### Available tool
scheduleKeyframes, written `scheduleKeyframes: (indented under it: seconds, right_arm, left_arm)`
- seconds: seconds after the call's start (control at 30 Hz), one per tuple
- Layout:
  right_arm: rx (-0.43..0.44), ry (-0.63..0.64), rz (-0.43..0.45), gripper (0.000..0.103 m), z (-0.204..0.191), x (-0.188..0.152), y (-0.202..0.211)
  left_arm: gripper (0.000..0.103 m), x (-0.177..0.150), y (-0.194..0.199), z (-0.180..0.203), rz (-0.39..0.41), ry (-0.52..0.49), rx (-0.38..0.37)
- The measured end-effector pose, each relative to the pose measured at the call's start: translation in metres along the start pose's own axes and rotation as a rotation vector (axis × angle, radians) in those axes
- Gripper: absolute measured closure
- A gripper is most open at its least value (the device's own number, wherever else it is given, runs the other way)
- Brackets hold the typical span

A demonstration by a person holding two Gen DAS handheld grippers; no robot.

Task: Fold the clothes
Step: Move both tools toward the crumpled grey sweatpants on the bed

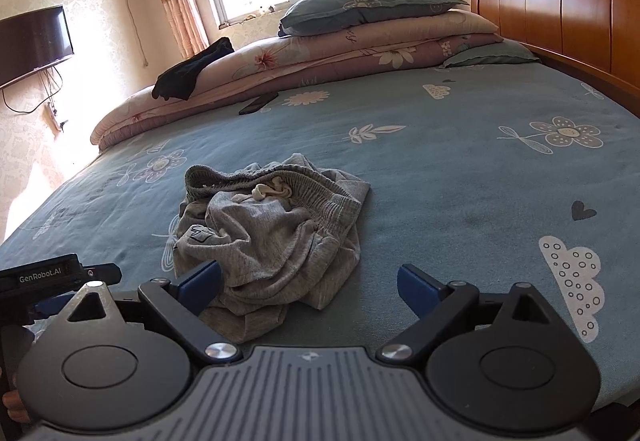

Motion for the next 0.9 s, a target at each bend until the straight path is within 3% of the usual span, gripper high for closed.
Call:
scheduleKeyframes:
  seconds: [0.1, 0.23, 0.37, 0.53, 0.67, 0.9]
  right_arm:
    - [-0.018, 0.007, -0.027, 0.015, 0.007, -0.007, -0.008]
    - [-0.017, -0.006, -0.046, 0.015, 0.015, -0.015, -0.015]
    - [-0.011, -0.033, -0.041, 0.015, 0.024, -0.016, -0.018]
    - [-0.006, -0.103, 0.071, 0.011, 0.040, -0.011, -0.008]
    - [0.067, -0.143, -0.008, 0.010, 0.046, -0.014, -0.013]
    - [0.102, -0.182, -0.015, 0.007, 0.052, -0.015, -0.011]
  left_arm:
    - [0.017, 0.005, -0.003, 0.001, -0.001, -0.040, 0.016]
    - [0.027, 0.005, -0.007, 0.009, -0.029, -0.083, 0.011]
    - [0.027, 0.008, -0.007, 0.025, -0.051, -0.139, -0.026]
    - [0.025, 0.015, -0.001, 0.038, -0.044, -0.207, -0.050]
    - [0.025, 0.015, 0.000, 0.043, -0.082, -0.265, -0.027]
    - [0.025, 0.018, 0.013, 0.044, -0.088, -0.331, -0.026]
Point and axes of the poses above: each gripper's, at about its wrist camera, not at the fingertips, and y roughly against the way its jaws point, z to its right, x to its top, the point moved 9 cm from there along -y, roughly the way its jaws point, and after that the axes turned 3 degrees about -z, right-handed, at the moved point
